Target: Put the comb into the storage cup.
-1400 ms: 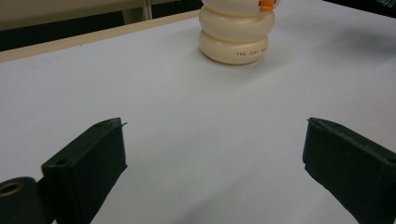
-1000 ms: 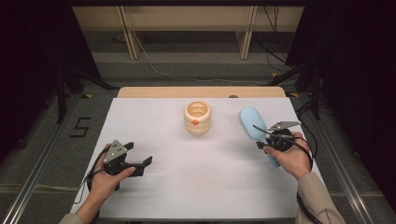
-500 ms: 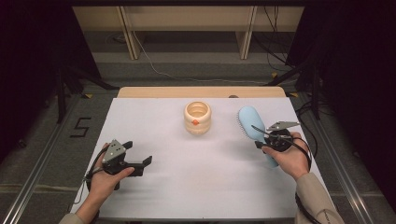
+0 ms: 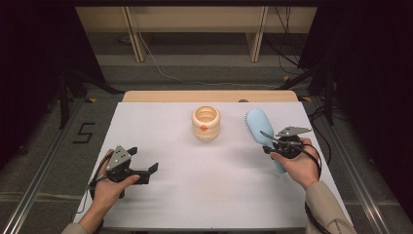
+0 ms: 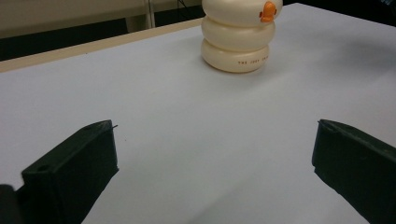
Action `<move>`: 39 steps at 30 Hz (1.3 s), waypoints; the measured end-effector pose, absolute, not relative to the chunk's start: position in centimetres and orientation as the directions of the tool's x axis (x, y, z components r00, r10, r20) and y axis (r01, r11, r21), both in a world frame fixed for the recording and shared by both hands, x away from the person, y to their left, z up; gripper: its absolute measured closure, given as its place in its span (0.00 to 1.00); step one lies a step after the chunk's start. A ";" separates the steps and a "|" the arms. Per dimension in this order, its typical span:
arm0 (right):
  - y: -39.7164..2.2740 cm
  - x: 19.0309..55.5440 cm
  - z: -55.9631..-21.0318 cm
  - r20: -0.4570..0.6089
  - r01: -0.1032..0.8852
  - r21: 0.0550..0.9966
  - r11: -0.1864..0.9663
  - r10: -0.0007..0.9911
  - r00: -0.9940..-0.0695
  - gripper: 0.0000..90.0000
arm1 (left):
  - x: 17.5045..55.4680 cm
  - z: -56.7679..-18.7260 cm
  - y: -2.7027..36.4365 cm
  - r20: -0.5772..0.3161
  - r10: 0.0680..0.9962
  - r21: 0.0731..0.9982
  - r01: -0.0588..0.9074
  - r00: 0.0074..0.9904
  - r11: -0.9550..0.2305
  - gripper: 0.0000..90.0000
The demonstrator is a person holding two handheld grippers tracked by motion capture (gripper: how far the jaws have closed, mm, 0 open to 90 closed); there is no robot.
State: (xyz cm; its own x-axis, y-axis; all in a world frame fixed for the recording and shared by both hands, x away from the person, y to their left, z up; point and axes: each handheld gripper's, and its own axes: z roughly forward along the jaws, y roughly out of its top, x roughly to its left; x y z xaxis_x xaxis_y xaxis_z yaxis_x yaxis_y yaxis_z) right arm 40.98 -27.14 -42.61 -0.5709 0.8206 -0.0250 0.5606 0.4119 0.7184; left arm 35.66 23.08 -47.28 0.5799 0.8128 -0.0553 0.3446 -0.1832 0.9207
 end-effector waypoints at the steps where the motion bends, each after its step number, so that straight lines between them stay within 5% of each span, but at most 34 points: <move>1: -27.1 41.0 -42.6 -0.025 0.559 0.721 0.410 0.821 -0.570 0.78 | 35.7 -47.3 23.1 -0.056 0.813 0.921 0.345 0.579 -0.182 0.00; 39: -24.9 40.4 -42.2 -0.039 0.487 0.783 0.388 0.811 -0.583 0.78 | 35.7 -47.3 23.1 -0.059 0.814 0.921 0.346 0.577 -0.179 0.00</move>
State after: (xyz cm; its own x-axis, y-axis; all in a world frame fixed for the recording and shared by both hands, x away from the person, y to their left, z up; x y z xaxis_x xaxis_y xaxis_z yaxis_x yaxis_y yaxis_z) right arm 40.38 -24.94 -42.15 -0.5833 0.8113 -0.0394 0.4868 0.3879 0.7827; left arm 35.68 23.10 -47.33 0.5774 0.8143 -0.0585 0.3464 -0.1794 0.9208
